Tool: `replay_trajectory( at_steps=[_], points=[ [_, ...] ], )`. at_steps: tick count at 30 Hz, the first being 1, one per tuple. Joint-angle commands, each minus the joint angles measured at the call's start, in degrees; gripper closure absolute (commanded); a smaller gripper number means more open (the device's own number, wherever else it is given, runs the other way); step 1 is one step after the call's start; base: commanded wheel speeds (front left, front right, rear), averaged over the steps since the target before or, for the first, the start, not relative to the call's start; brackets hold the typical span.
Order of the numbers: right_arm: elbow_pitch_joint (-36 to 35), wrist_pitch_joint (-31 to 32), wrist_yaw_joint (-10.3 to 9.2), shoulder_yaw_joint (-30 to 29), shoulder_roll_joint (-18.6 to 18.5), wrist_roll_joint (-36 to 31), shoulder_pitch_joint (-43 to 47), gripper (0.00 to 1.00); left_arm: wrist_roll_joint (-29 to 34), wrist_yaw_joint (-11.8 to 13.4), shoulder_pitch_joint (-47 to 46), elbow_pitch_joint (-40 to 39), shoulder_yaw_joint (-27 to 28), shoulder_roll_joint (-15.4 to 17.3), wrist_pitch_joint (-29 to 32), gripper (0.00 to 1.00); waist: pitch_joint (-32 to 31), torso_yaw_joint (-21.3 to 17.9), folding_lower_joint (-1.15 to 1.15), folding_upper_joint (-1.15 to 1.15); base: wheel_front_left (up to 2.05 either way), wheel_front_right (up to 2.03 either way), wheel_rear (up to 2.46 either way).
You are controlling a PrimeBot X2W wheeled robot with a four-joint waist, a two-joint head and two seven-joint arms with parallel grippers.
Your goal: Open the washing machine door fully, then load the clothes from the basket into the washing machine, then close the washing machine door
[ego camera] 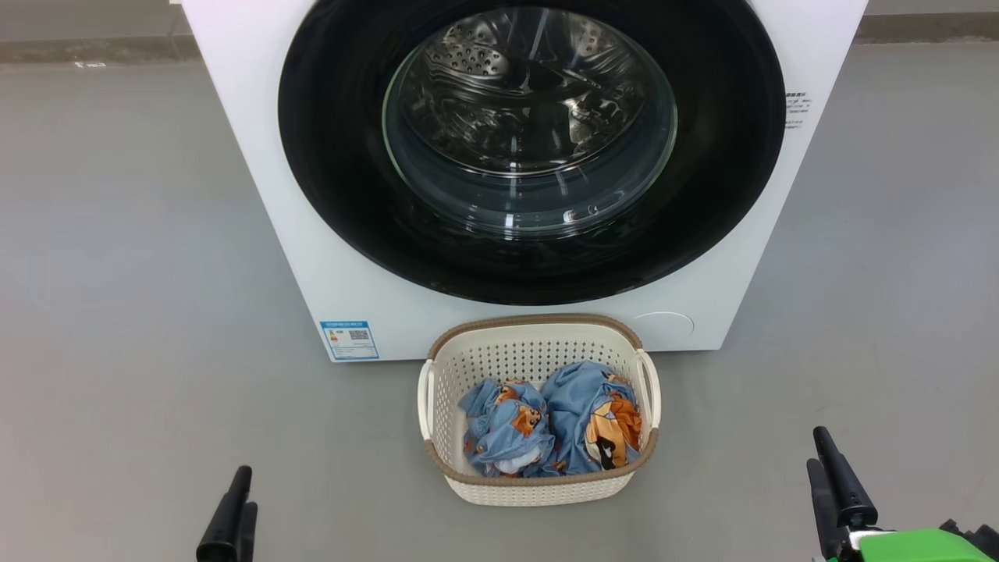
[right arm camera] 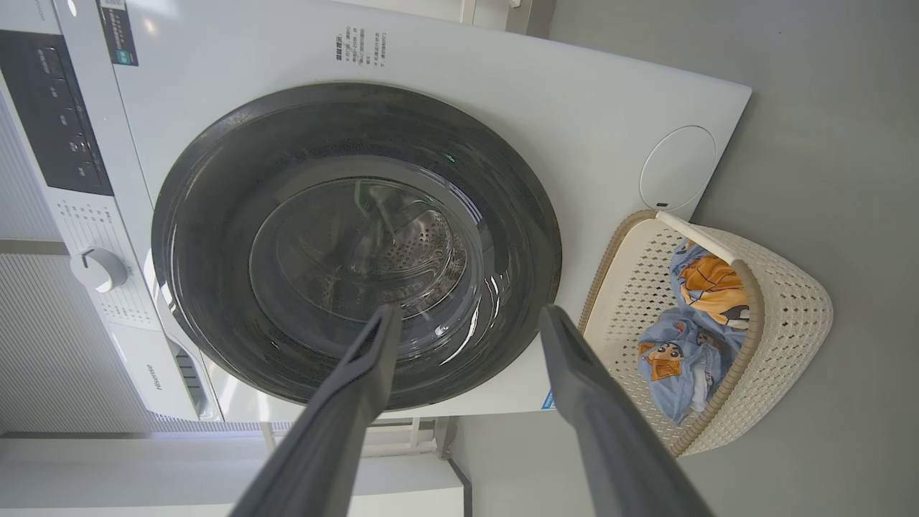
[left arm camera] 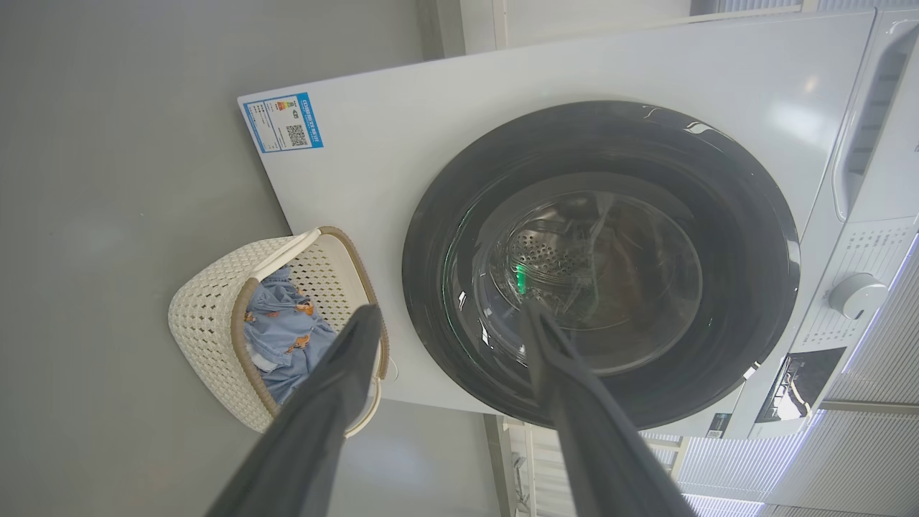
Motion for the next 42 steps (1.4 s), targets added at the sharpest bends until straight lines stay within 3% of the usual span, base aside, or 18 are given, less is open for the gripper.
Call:
replay_trajectory(
  at_steps=[1,42],
  points=[
    [-1.67,-0.35,-0.01,0.24,-0.97,-0.86,-0.8,0.0,0.84,-0.05,-1.27,-1.75,0.31,0.85,-0.65,0.0,0.0,0.02,0.0,0.0,0.0,0.0,0.0],
    [-1.73,-7.23,-0.03,3.07,-4.4,-28.67,0.5,0.0,33.69,0.79,-0.56,-5.3,-2.51,1.26,-7.57,0.0,0.12,0.82,-0.01,0.0,0.0,0.0,0.0]
  ],
)
